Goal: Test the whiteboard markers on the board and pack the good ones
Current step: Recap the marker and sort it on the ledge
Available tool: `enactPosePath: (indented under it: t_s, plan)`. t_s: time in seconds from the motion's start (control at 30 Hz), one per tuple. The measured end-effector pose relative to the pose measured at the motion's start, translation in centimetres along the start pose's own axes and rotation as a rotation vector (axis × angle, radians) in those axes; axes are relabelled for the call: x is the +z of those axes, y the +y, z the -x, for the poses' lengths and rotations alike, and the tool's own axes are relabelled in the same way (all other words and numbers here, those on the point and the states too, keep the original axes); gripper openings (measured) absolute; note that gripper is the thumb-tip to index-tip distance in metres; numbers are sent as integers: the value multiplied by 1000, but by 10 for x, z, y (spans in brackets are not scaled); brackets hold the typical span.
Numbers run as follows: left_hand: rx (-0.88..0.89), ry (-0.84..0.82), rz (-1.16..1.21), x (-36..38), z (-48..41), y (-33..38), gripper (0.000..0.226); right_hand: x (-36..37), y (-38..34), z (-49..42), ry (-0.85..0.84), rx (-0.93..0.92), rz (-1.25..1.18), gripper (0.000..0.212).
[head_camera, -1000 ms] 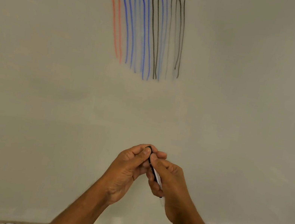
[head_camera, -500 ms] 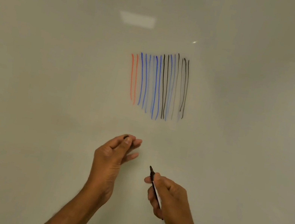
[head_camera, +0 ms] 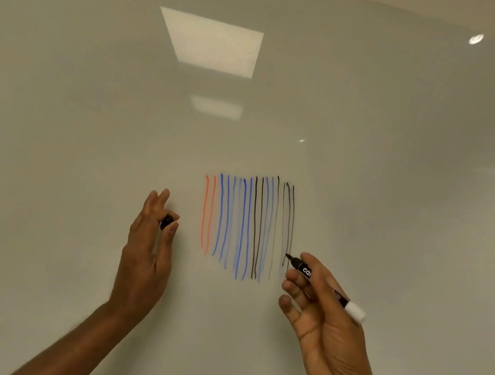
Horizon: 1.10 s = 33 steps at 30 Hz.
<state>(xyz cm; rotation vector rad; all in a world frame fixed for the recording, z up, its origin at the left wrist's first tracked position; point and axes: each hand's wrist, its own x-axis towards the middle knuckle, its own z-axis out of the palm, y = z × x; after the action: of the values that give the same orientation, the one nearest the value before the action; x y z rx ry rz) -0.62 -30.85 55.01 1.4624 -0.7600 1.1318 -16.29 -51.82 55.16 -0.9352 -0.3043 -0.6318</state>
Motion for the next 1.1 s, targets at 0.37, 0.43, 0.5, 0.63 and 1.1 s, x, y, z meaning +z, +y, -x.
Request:
enactPosePath:
  t_s: [0.37,0.43,0.5,0.63,1.1]
  plan:
    - [195,-24,-191,22,-19,-39,30,18,-11,-67,121,-648,669,15]
    - [204,-23,-201,23,-20,-40,30,20,-13,-81,122,-688,747,14]
    - [200,-19,-208,24,-20,-41,29,20,-15,-96,129,-715,806,11]
    - [216,-2,-221,24,-20,-41,28,19,-13,-110,111,-737,855,10]
    - [246,6,-243,25,-21,-42,24,-76,62,-47,182,-774,978,33]
